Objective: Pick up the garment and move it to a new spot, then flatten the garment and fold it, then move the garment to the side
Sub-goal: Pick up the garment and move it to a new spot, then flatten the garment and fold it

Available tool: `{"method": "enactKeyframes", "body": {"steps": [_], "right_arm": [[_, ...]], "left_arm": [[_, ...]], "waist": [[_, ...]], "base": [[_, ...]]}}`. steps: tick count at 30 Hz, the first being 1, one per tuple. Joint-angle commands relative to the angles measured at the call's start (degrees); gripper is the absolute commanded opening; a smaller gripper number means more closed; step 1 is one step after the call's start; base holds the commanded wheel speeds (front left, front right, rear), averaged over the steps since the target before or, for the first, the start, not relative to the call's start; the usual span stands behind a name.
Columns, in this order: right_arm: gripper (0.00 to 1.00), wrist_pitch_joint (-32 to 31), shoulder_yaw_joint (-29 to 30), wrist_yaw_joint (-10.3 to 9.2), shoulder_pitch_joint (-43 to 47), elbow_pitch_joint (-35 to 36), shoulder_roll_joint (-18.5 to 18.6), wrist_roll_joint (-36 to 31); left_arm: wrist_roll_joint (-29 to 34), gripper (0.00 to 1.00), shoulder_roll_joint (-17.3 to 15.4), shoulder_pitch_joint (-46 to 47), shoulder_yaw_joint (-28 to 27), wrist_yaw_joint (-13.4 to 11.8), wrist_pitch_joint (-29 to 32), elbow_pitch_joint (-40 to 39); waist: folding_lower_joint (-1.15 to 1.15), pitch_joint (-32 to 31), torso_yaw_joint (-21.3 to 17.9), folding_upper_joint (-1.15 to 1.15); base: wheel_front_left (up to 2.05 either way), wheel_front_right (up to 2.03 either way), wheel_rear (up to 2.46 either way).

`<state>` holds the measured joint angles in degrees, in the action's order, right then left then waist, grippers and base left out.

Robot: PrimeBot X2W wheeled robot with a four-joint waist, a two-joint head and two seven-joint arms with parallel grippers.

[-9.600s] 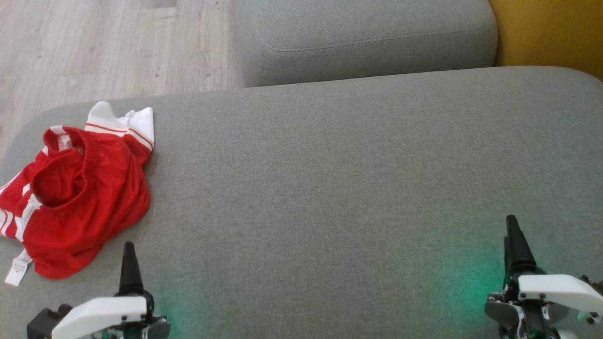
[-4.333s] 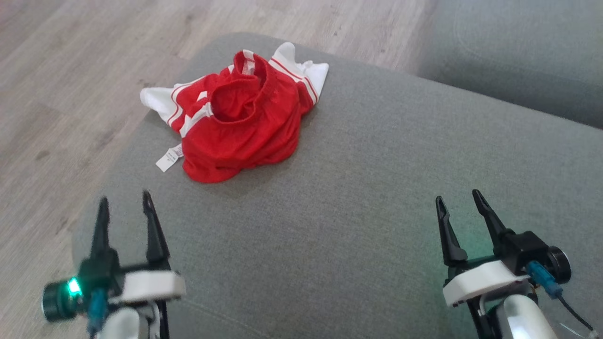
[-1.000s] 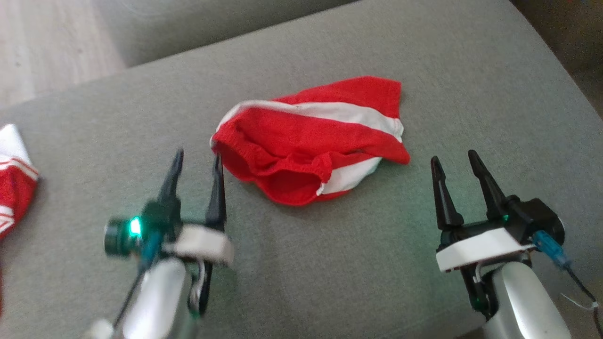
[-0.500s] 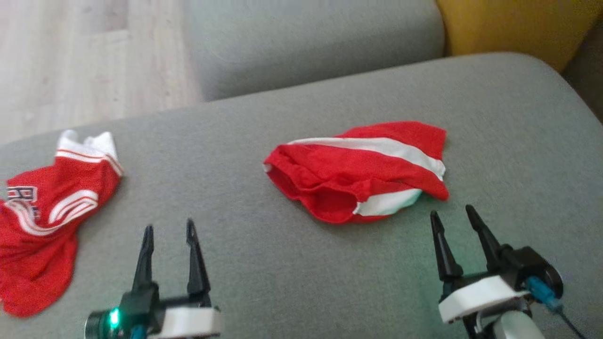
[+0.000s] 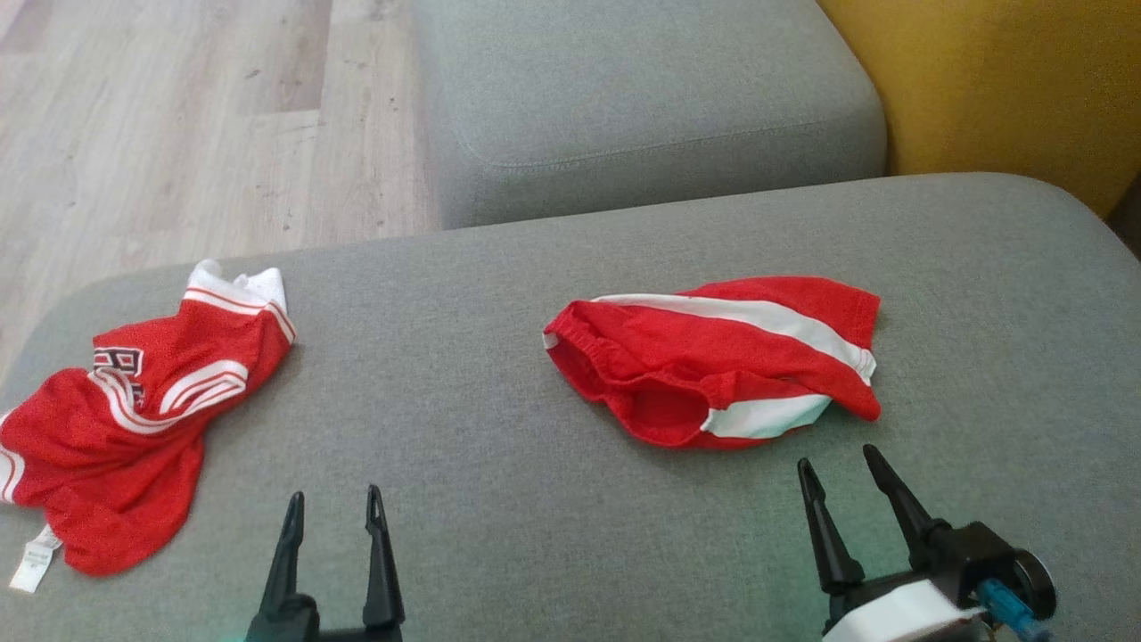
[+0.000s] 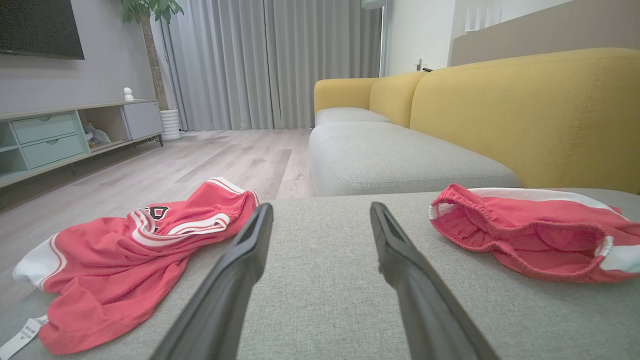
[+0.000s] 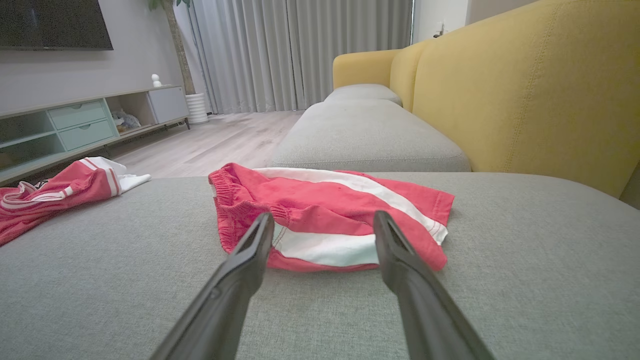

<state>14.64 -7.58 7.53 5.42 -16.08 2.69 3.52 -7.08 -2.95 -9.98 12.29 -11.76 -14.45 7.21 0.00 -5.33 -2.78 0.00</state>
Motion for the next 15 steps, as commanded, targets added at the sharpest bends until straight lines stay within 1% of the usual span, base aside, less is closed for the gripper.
{"method": "enactKeyframes", "body": {"steps": [1,15], "right_arm": [[1.0,0.4,-1.4,-0.04,-1.4,2.1,0.2,0.0],[1.0,0.4,-1.8,-0.04,-1.7,1.9,0.2,0.2]], "left_arm": [[0.4,1.0,0.1,1.4,-2.1,0.0,-0.5,-2.0],[1.5,1.0,0.1,0.8,-2.0,0.1,-0.5,-1.3]], "waist": [[0.0,-0.1,0.2,0.0],[0.0,-0.7,0.1,0.0]], "base": [[0.0,0.0,0.0],[0.0,0.0,0.0]]}}
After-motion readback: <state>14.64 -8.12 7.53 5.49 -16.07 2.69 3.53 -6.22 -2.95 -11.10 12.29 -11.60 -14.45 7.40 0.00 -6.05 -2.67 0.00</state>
